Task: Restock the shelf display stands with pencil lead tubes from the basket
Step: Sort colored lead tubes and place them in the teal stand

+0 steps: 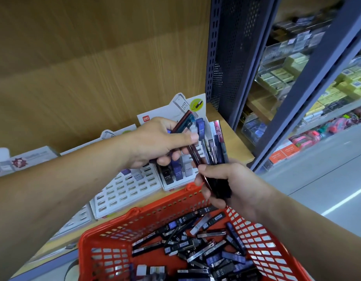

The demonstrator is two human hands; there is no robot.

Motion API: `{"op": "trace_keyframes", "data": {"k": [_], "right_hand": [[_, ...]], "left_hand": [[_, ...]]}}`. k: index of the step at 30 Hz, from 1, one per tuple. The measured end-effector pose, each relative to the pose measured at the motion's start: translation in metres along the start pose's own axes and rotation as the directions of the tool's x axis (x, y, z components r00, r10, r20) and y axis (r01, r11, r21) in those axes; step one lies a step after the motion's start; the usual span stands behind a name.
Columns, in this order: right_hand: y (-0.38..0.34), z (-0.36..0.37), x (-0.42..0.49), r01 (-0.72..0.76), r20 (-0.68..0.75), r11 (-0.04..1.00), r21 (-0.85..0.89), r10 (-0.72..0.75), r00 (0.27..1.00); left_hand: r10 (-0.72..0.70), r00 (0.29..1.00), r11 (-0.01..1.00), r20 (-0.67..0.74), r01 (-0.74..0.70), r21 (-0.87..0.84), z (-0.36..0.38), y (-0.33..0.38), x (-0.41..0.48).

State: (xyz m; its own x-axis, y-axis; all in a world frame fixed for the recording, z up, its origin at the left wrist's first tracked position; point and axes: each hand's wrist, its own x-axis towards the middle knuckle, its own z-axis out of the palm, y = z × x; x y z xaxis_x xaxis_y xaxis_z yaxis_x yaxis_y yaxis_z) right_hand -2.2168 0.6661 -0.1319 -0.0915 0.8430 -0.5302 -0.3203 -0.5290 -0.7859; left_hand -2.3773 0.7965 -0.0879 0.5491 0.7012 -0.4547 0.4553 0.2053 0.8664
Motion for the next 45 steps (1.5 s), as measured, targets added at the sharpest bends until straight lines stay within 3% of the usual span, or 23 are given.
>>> {"op": "trace_keyframes", "data": {"k": [4, 7, 11, 18, 23, 28, 34, 45], "right_hand": [[0.001, -0.001, 0.002, 0.008, -0.044, 1.0, 0.028, -0.006, 0.999], [0.0, 0.0, 0.0, -0.007, 0.04, 1.0, 0.005, 0.007, 0.999], [-0.001, 0.004, -0.003, -0.033, 0.215, 0.999, -0.004, 0.033, 0.976], [-0.004, 0.006, -0.002, -0.021, 0.262, 0.999, -0.035, 0.029, 0.965], [-0.001, 0.011, -0.001, 0.021, 0.129, 0.971, -0.238, 0.011, 0.992], [-0.001, 0.019, 0.0, 0.058, -0.049, 0.898, -0.436, -0.088, 0.995], [-0.004, 0.023, -0.003, 0.117, -0.055, 0.881, -0.458, -0.159, 0.986], [-0.005, 0.023, -0.006, 0.148, -0.045, 0.886, -0.439, -0.187, 0.981]], "left_hand": [[0.029, 0.998, 0.998, -0.047, -0.027, 0.055, -0.012, -0.007, -0.009], [0.033, 0.994, 0.999, -0.103, -0.033, 0.0, -0.015, -0.013, -0.011], [0.051, 0.996, 0.997, -0.067, -0.055, -0.054, -0.007, -0.012, -0.014], [0.045, 0.997, 0.989, -0.062, -0.054, -0.141, -0.006, -0.006, -0.015], [0.005, 1.0, 0.956, -0.02, -0.011, -0.294, -0.007, -0.002, -0.015], [0.004, 1.0, 0.98, 0.027, 0.001, -0.199, -0.001, -0.006, -0.02], [0.005, 1.0, 0.991, 0.029, -0.002, -0.13, -0.004, -0.006, -0.023], [0.042, 0.998, 0.976, -0.055, -0.053, -0.209, -0.012, -0.002, -0.019]]}}
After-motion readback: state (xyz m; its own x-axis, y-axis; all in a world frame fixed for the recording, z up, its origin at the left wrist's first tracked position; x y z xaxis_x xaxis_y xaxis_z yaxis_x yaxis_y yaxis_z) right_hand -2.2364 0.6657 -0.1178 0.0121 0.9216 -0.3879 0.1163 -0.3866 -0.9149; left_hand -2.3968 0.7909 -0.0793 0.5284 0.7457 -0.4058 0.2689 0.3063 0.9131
